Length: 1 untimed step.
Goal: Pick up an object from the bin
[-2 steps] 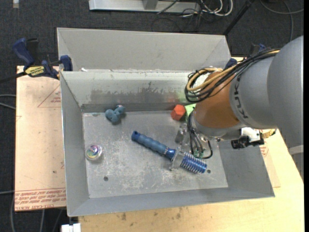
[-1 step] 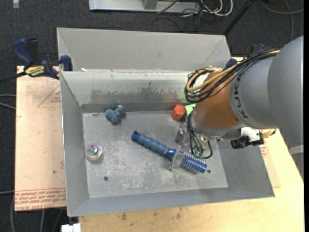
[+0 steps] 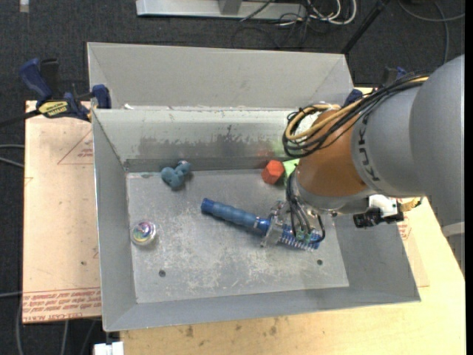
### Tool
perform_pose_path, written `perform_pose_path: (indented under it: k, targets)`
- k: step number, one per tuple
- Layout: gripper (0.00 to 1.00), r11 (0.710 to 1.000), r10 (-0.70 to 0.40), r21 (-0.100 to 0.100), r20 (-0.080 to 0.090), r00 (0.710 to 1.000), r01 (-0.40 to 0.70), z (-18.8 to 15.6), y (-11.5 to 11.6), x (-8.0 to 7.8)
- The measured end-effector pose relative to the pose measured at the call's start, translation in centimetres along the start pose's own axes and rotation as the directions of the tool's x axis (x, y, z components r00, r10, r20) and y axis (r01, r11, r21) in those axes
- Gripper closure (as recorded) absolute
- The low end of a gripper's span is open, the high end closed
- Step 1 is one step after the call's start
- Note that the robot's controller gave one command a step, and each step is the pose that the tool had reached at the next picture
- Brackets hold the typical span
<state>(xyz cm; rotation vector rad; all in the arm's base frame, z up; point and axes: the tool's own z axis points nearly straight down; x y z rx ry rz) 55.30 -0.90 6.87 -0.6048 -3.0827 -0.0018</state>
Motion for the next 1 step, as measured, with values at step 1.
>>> perform_pose_path:
  k: [1]
  targets:
    - [1.00,1.000,-0.003,-0.002,0.007,1.000,0.003,-11.02,0.15,-0.15]
